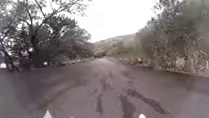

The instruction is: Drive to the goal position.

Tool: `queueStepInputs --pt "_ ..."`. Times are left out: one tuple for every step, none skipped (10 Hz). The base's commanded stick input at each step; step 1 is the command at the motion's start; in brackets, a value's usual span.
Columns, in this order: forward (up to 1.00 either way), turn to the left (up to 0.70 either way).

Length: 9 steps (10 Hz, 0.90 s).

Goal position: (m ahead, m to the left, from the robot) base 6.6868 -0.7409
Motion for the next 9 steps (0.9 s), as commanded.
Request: queueStepInputs --pt "1.00 0.00" --pt "1.00 0.00" --pt "1.00 0.00" --pt "1.00 0.00" --pt "1.00 0.00" --pt "1.00 0.00" --pt "1.00 0.00" --pt "1.00 0.00" --pt "1.00 0.00"
